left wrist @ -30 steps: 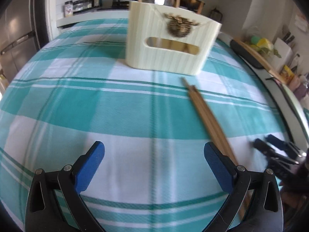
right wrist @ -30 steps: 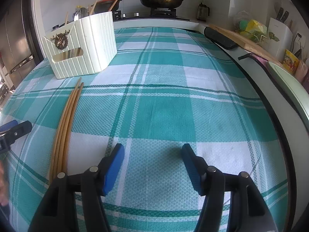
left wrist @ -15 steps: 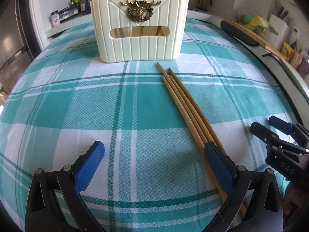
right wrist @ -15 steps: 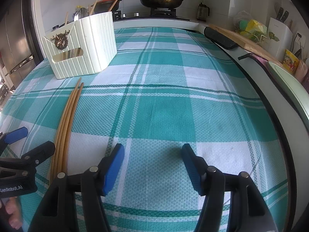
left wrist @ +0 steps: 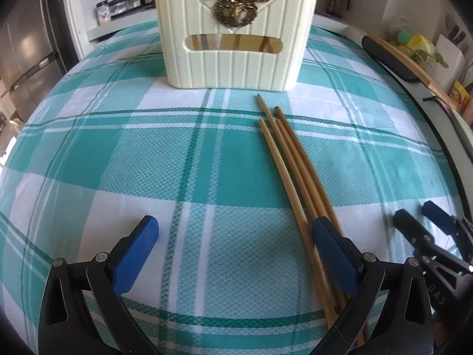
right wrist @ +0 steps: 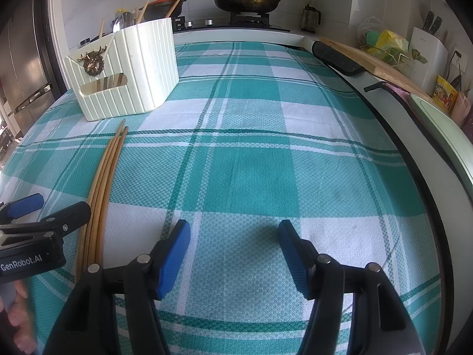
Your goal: Organize utensils
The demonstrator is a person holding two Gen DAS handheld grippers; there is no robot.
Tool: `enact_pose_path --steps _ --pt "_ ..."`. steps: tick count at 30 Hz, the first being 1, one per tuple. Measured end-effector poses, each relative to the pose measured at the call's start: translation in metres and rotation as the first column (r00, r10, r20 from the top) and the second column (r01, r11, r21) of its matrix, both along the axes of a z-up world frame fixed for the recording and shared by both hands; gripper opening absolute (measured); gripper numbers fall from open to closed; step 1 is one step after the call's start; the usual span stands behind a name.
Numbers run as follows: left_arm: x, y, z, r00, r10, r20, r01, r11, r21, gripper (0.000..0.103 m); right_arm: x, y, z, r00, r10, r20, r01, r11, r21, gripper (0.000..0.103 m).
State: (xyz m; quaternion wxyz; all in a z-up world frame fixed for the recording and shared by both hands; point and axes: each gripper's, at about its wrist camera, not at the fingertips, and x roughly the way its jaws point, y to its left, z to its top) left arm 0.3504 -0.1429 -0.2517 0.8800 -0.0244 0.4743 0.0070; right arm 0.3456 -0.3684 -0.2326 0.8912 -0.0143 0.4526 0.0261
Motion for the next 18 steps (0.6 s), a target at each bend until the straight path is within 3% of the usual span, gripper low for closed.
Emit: enact_pose_path --steps 5,9,15,17,18 --pt "-0.004 0.001 -0.001 1.000 -0.015 0.003 0.015 0.999 0.029 0.102 0.000 0.000 0.000 1.000 0.000 0.000 0.000 1.000 0.001 0.063" --pt "-0.012 0.007 0.000 0.995 -0.098 -0.010 0.099 0.994 0.047 0.103 -0.001 -0.001 0.002 1.000 0.004 0.006 -0.004 1.000 0.025 0.063" --pt "-0.018 0.027 0.002 0.988 -0.142 -0.054 0.144 0.989 0.031 0.102 -0.005 0.024 0.011 0.977 0.213 -0.005 -0.205 0.947 0.246 0.063" --pt "-0.019 0.030 0.002 0.987 -0.146 -0.065 0.148 0.988 0.033 0.102 -0.001 0.040 0.007 0.958 0.281 -0.047 -0.259 0.927 0.271 0.046" --pt "-0.020 0.031 0.002 0.986 -0.152 -0.071 0.155 0.987 0.036 0.102 -0.001 0.047 0.006 0.951 0.303 -0.059 -0.278 0.925 0.258 0.042"
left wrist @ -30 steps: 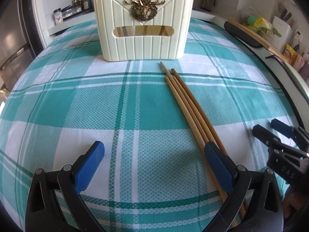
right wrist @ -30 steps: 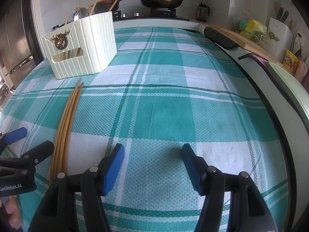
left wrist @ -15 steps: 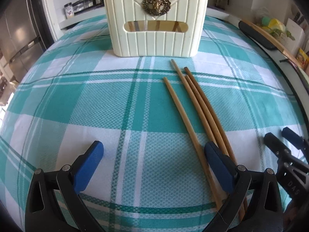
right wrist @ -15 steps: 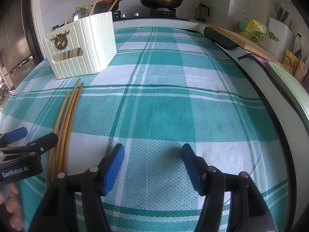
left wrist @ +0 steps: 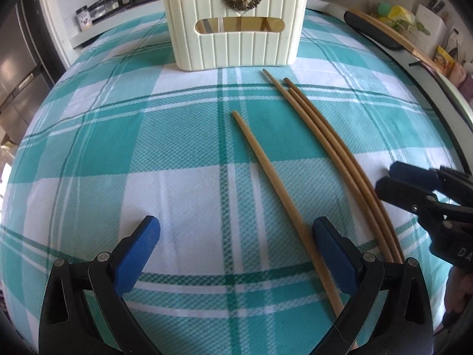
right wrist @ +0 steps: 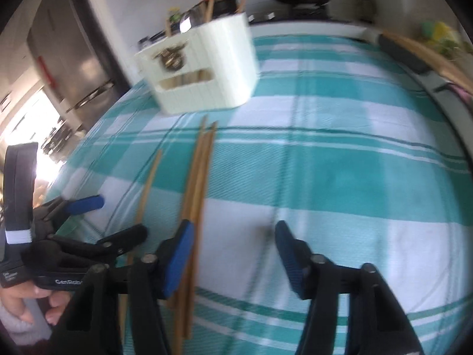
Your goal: Organize utensils
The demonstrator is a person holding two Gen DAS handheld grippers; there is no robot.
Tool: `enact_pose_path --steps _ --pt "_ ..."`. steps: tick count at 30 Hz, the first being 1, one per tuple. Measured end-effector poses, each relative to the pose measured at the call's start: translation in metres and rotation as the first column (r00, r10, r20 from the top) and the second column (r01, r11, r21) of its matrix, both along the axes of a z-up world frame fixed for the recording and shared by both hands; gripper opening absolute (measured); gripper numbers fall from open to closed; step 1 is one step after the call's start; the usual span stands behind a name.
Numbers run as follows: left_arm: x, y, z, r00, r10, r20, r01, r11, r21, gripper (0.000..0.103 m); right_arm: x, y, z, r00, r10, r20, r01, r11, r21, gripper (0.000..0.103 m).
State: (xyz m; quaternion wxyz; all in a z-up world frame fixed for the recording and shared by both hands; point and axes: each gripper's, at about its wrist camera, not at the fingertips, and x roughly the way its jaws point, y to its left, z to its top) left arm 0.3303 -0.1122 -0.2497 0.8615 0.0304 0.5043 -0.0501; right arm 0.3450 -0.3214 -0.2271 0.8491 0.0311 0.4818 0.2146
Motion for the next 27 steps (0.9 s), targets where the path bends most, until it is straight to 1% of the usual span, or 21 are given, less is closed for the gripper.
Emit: enact_pose_path --steps 1,2,3,5,7,9,10,11,12,15,18,19,21,23,25,27 --pt "-0.001 0.000 0.000 1.000 -0.005 -0.003 0.005 1.000 0.002 0.102 -0.001 0.007 0.001 1.000 0.022 0.015 -0.022 0.999 -0.031 0.041" --pt "-0.003 0.000 0.000 1.000 -0.013 -0.006 0.013 1.000 0.007 0.102 0.000 0.012 0.001 0.999 0.046 0.011 -0.045 0.997 -0.056 0.032" --pt "-0.005 -0.001 0.000 1.000 -0.020 -0.006 0.020 1.000 0.013 0.102 0.001 0.017 0.001 0.998 0.060 0.012 -0.059 0.994 -0.091 0.028" --pt "-0.010 -0.003 0.001 0.999 -0.032 -0.001 0.032 0.999 0.027 0.102 0.001 0.022 0.002 0.997 0.078 0.002 -0.078 0.990 -0.115 0.025" --pt "-0.015 -0.006 0.002 0.999 -0.049 0.011 0.049 0.998 0.049 0.102 -0.002 0.029 0.002 0.996 0.093 0.017 -0.088 0.981 -0.174 0.025" --pt "-0.020 -0.007 0.004 0.996 -0.087 0.019 0.085 0.993 0.083 0.103 -0.004 0.035 0.003 0.996 0.090 0.026 -0.082 0.972 -0.219 0.025" --pt "-0.022 -0.007 0.005 0.994 -0.105 0.021 0.103 0.990 0.099 0.103 -0.004 0.035 0.004 0.997 0.072 0.035 -0.061 0.965 -0.256 0.022" --pt "-0.024 -0.005 0.005 0.993 -0.118 0.024 0.114 0.987 0.112 0.103 -0.004 0.034 0.004 0.998 0.053 0.032 -0.041 0.952 -0.304 0.015" --pt "-0.027 -0.001 0.006 0.992 -0.126 0.026 0.121 0.985 0.126 0.103 -0.005 0.030 0.001 0.999 0.041 0.021 -0.031 0.941 -0.336 0.011" --pt "-0.029 0.011 0.006 0.992 -0.128 0.014 0.125 0.984 0.123 0.103 -0.009 0.020 0.003 0.999 0.027 0.016 -0.022 0.969 -0.244 0.012" --pt "-0.028 0.023 0.005 0.994 -0.110 -0.002 0.110 0.990 0.091 0.103 -0.011 0.017 0.011 0.999 0.014 0.041 -0.006 0.981 -0.192 0.012" --pt "-0.027 0.025 0.004 0.995 -0.103 -0.005 0.103 0.991 0.083 0.103 -0.009 0.017 0.013 0.999 0.014 0.033 -0.008 0.988 -0.156 0.012" --pt "-0.026 0.027 0.004 0.996 -0.092 -0.006 0.093 0.993 0.075 0.103 -0.005 0.020 0.014 1.000 0.022 0.016 -0.020 0.993 -0.117 0.012" --pt "-0.025 0.025 0.004 0.996 -0.092 0.004 0.092 0.992 0.083 0.103 -0.002 0.028 0.013 0.999 0.043 0.012 -0.041 0.988 -0.146 0.012" --pt "-0.024 0.021 0.004 0.995 -0.094 0.024 0.091 0.991 0.103 0.103 0.001 0.038 0.008 0.997 0.073 -0.014 -0.074 0.981 -0.181 0.012" --pt "-0.021 0.015 0.005 0.993 -0.105 0.047 0.099 0.988 0.120 0.103 0.005 0.043 0.007 0.996 0.083 -0.022 -0.086 0.978 -0.190 0.012"
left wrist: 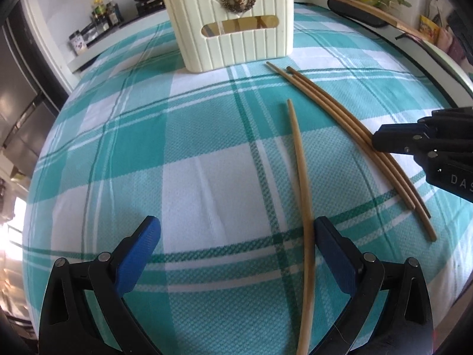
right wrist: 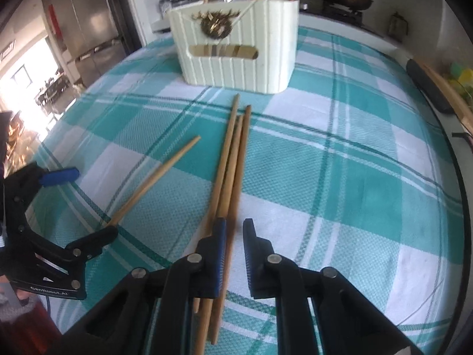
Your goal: Organize utensils
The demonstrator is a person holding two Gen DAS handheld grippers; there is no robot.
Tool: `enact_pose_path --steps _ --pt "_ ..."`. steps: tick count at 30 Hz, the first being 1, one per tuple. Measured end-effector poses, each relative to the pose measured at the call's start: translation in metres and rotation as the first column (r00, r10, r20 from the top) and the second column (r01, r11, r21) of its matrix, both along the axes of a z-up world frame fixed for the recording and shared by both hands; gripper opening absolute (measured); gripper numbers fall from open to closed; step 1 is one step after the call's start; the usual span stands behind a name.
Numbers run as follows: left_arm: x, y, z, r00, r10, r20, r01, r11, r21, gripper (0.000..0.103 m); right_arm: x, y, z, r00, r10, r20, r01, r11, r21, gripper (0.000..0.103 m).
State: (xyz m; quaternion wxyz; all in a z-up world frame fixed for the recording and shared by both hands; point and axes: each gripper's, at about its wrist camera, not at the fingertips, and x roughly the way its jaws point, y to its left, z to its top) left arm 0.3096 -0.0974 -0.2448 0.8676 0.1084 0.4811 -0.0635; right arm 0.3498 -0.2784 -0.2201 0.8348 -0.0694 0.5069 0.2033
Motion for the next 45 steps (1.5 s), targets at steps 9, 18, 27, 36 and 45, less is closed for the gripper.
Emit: enact_pose_path --steps 9,18,27,36,45 --pt "0.010 -0.003 0.002 1.000 -0.003 0.028 0.004 1.000 -0.024 0.091 0.034 -0.005 -0.006 0.995 -0.087 -0.055 0.084 0.995 -0.051 0.011" --pt "0.013 0.009 -0.001 0.999 0.049 0.020 -0.048 0.998 -0.048 0.098 0.025 -0.008 -0.002 0.997 -0.063 -0.047 0.065 0.997 0.032 0.013" --pt "0.012 0.009 -0.002 0.998 0.056 0.029 -0.055 0.997 -0.050 0.100 0.031 0.013 -0.001 0.997 -0.008 -0.078 0.004 0.999 -0.051 0.013" --pt "0.016 0.002 0.000 0.996 0.064 0.067 -0.064 0.998 0.001 0.100 0.048 0.021 -0.005 0.996 -0.039 -0.076 0.028 0.990 -0.141 0.009" --pt "0.027 0.067 -0.003 0.996 0.092 -0.017 -0.093 0.994 -0.065 0.100 0.026 -0.040 -0.004 0.980 -0.195 -0.042 0.190 0.976 -0.104 0.006"
